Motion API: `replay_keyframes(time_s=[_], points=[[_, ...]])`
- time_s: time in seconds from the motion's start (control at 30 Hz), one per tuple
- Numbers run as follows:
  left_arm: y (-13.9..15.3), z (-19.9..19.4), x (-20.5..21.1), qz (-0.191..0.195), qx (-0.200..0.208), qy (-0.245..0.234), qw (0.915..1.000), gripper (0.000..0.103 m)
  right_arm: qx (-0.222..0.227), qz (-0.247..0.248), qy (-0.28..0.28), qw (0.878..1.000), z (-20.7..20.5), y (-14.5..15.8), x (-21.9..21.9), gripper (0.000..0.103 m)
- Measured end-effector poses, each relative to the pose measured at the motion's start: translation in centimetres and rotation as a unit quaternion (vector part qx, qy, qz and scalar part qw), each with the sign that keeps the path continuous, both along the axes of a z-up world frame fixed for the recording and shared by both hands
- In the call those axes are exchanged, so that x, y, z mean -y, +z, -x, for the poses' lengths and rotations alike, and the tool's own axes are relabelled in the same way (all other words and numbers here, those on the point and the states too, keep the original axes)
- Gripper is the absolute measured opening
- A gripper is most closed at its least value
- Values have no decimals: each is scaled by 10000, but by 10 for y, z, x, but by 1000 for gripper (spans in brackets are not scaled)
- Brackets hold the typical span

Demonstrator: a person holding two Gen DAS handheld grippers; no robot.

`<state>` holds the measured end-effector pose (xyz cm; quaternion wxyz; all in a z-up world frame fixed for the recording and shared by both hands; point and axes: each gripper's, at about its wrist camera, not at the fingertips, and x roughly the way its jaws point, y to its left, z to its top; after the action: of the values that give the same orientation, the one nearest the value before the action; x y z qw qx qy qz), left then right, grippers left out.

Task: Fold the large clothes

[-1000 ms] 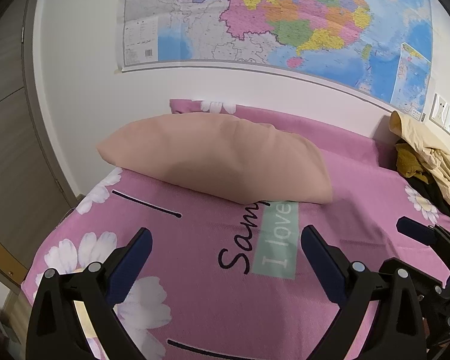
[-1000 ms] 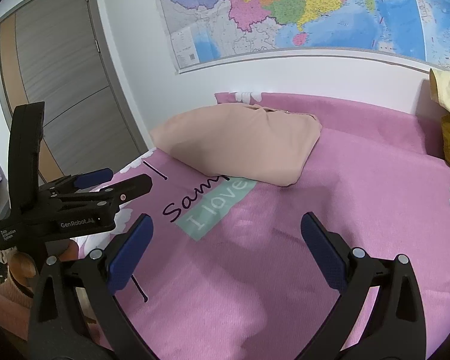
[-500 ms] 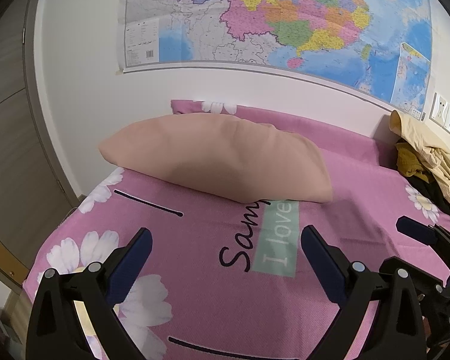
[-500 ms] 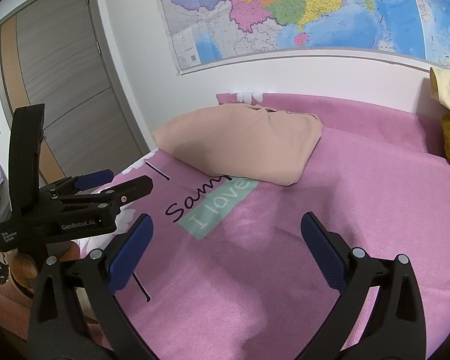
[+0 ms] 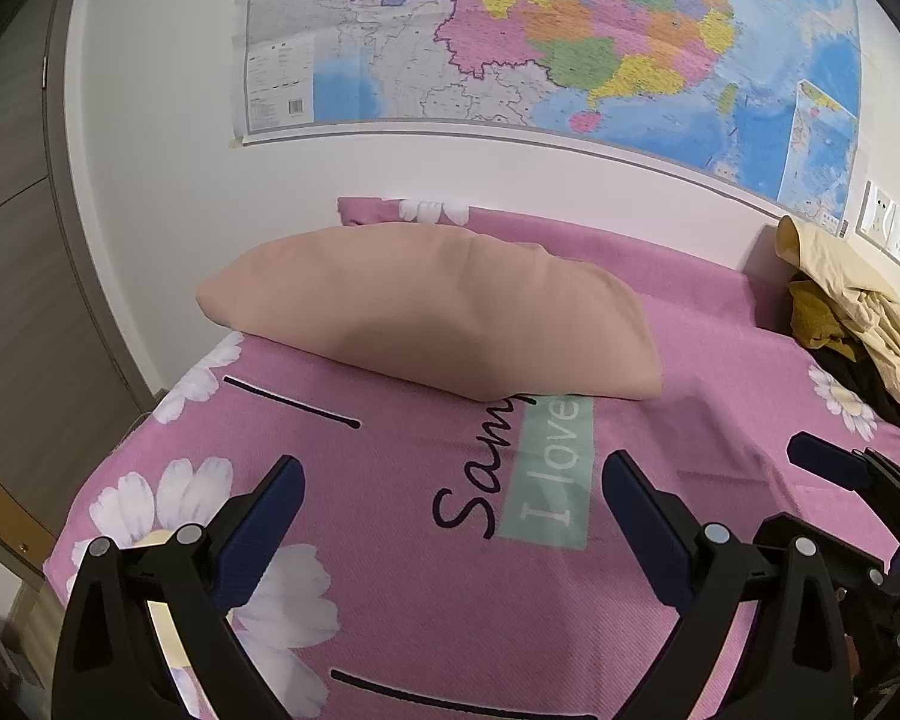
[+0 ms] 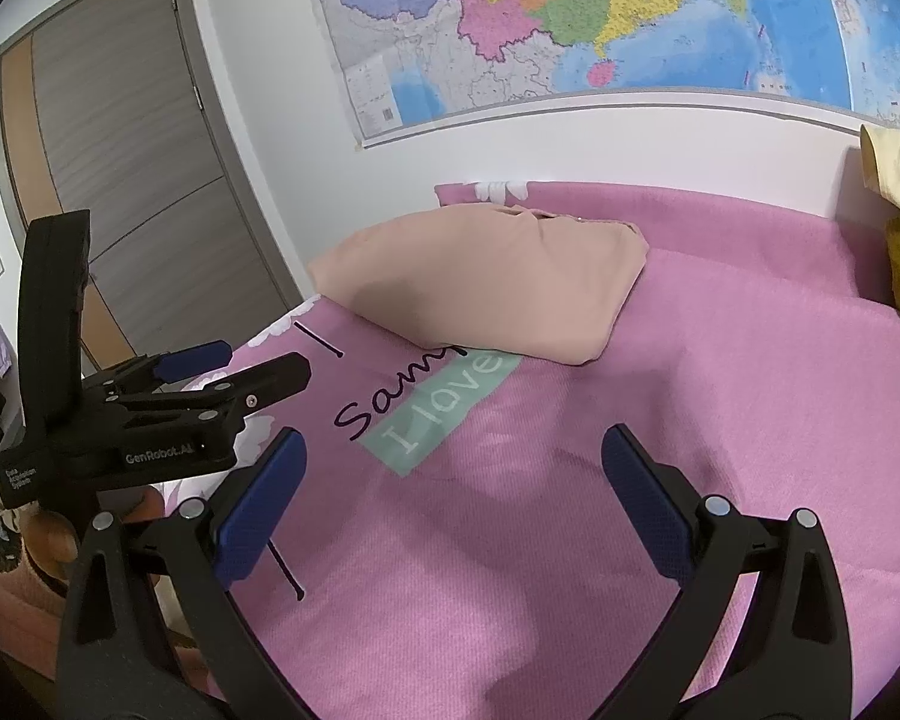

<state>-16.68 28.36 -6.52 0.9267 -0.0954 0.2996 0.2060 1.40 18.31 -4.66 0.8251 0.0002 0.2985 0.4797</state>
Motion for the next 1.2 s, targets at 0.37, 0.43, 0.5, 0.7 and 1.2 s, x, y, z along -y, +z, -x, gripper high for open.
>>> replay_keyframes(time_s=[0.37,0.43,0.5,0.7,1.2], points=[[-1,-1,0,0,-27,-16,10000,96,-12,-10,-11,10000,0,0,0,97],[-1,-1,-1,6,-27,-10,10000,96,3,-6,-21,10000,0,0,0,97],[-1,-1,-1,10,-33,-11,10000,96,-4,-8,-13,10000,0,0,0,97],[-2,-1,1,11,-58,-11,10000,96,-16,-9,-17,10000,1,-1,-1,97],[-3,-2,0,13,-73,-7,10000,96,-44,-21,-29,10000,1,-1,-1,97]])
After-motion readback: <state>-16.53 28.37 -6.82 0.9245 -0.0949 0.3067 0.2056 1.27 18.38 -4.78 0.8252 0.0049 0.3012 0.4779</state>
